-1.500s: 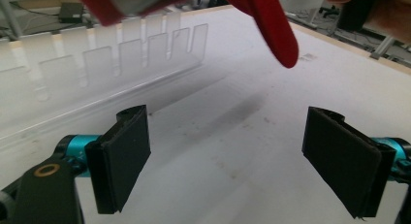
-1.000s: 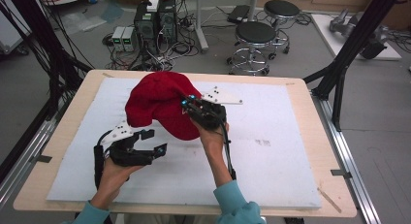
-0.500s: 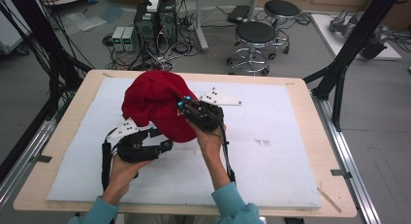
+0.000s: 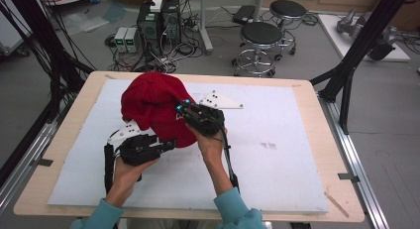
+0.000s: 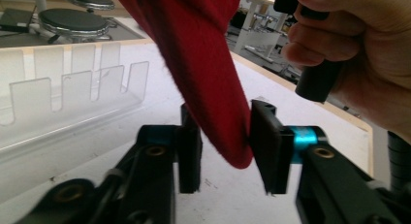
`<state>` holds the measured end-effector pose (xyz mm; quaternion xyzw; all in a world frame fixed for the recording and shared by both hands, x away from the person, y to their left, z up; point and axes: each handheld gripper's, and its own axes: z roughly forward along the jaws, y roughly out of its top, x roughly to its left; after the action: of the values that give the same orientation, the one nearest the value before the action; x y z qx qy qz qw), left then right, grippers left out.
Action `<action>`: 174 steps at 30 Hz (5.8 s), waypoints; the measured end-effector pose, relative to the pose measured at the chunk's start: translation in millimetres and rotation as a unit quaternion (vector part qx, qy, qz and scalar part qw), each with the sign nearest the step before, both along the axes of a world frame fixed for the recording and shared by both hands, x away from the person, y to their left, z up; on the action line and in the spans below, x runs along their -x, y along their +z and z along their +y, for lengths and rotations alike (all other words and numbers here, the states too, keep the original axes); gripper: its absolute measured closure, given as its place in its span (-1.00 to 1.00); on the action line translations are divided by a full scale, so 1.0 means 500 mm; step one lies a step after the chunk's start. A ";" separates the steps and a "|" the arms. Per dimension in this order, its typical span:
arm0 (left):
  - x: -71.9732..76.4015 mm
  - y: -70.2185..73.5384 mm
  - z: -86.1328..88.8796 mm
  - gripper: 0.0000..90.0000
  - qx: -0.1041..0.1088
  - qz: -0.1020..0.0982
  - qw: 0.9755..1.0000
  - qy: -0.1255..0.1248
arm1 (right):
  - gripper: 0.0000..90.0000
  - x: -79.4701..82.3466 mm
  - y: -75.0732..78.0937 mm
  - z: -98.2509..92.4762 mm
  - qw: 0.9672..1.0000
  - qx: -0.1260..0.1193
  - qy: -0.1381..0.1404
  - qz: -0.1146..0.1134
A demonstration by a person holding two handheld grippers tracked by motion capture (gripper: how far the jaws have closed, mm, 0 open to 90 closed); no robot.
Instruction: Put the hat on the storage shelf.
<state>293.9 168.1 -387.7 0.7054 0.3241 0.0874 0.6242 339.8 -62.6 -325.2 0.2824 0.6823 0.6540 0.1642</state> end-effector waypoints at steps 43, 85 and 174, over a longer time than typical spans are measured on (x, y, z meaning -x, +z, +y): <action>0.002 0.049 0.027 0.89 -0.064 -0.022 0.998 0.022 | -0.78 0.023 -0.002 -0.062 0.992 0.125 -0.007 -0.001; -0.189 0.095 0.076 0.89 -0.210 -0.060 0.969 0.114 | -0.78 0.168 -0.201 -0.423 0.979 0.102 -0.170 0.037; 0.016 -0.075 0.261 -0.61 -0.150 -0.091 0.975 0.137 | -0.78 0.183 -0.257 -0.433 0.975 0.043 -0.208 -0.058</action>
<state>285.9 298.4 -425.3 0.7291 0.3425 0.2834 0.5203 248.5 -279.1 -453.6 0.3726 0.6255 0.5907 0.3479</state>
